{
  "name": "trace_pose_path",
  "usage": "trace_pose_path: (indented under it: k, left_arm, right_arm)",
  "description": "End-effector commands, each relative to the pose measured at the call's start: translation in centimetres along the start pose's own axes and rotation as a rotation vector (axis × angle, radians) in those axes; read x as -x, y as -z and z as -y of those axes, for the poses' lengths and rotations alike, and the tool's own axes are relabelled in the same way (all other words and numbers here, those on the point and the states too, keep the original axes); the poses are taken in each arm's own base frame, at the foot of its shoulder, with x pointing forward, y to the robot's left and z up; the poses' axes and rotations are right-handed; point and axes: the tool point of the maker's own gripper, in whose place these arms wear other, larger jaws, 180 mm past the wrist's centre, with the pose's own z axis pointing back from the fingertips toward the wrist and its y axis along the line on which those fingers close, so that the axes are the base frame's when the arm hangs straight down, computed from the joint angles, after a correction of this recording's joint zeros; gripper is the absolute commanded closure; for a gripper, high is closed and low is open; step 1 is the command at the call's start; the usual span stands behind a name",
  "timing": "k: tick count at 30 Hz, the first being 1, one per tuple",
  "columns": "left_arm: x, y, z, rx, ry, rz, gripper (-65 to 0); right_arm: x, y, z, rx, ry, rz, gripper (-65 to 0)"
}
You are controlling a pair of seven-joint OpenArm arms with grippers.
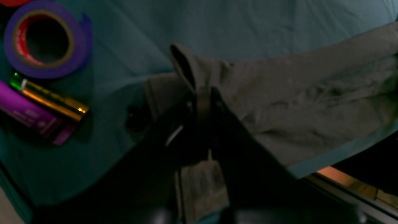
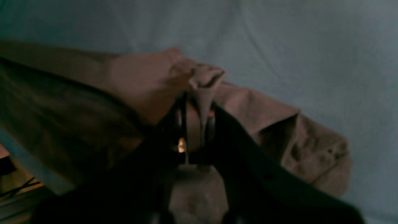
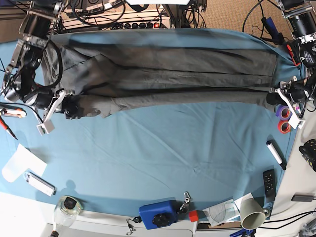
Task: Fold the T-shirt properly
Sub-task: 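Lift both ends and fold the shirt lengthwise over itself, then lower the folded strip and adjust both grippers along its edge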
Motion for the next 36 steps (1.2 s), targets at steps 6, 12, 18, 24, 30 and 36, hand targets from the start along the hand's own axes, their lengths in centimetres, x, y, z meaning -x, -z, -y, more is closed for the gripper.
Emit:
trace_pose_path:
  k: [6,12,18,24,30,36]
  left_arm:
    - [0.4,-0.9,0.3,0.011,0.02,0.002,0.0]
    - [1.3,-1.5,1.1,0.001,0.08,-0.009,0.0]
    - [2.6,-1.7,1.5,-0.003,0.093,-0.03,0.0]
    - [4.1,-1.6,1.5,-0.002,0.079,-0.063,0.0]
    - [4.4,-1.6,1.4,-0.003,0.076,-0.071,0.0]
    - [4.5,-1.6,1.4,-0.003,0.075,-0.073,0.0]
  right_arm:
    - [1.1,-2.8,1.2,0.072,0.015,0.033,0.0]
    - [2.5,-4.3,1.2,0.089,0.038,0.039,0.0]
    - [4.2,-4.5,0.6,0.088,0.032,-0.001,0.0]
    - [5.4,-4.5,0.4,0.083,0.042,-0.029,0.0]
    - [6.1,-4.5,0.2,0.081,0.048,-0.046,0.0]
    - [6.6,-5.3,0.8,0.102,0.08,-0.035,0.0]
